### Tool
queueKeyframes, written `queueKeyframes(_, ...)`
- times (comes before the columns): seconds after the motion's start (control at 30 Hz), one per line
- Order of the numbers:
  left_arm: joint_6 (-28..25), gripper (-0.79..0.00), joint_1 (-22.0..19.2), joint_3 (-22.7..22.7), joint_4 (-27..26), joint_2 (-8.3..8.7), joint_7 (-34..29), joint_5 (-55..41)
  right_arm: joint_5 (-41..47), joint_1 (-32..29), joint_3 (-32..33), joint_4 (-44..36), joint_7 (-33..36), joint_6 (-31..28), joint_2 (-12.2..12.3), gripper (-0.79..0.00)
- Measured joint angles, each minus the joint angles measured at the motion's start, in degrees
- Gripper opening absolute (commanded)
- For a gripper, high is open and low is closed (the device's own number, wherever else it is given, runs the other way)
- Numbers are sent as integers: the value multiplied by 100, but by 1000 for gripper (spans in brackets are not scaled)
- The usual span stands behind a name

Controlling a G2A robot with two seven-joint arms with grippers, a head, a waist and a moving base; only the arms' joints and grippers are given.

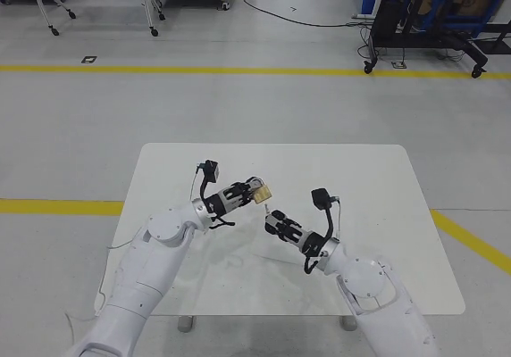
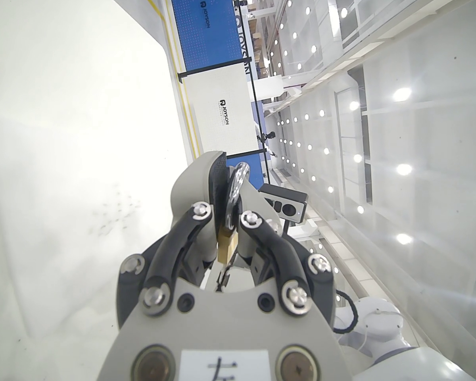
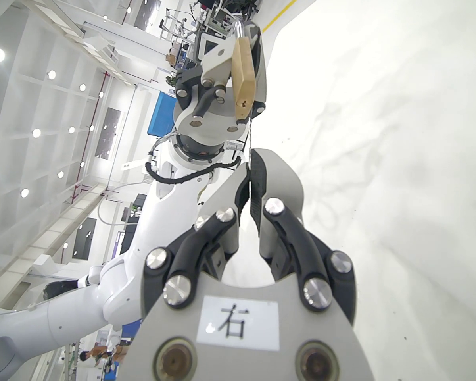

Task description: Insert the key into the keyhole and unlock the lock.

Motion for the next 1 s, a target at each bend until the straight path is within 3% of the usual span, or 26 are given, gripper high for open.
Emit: queueKeyframes(1.0,-122,-785,-59,190,-16,72,-355,153,16,28,-55,-85,108,113,130,-785)
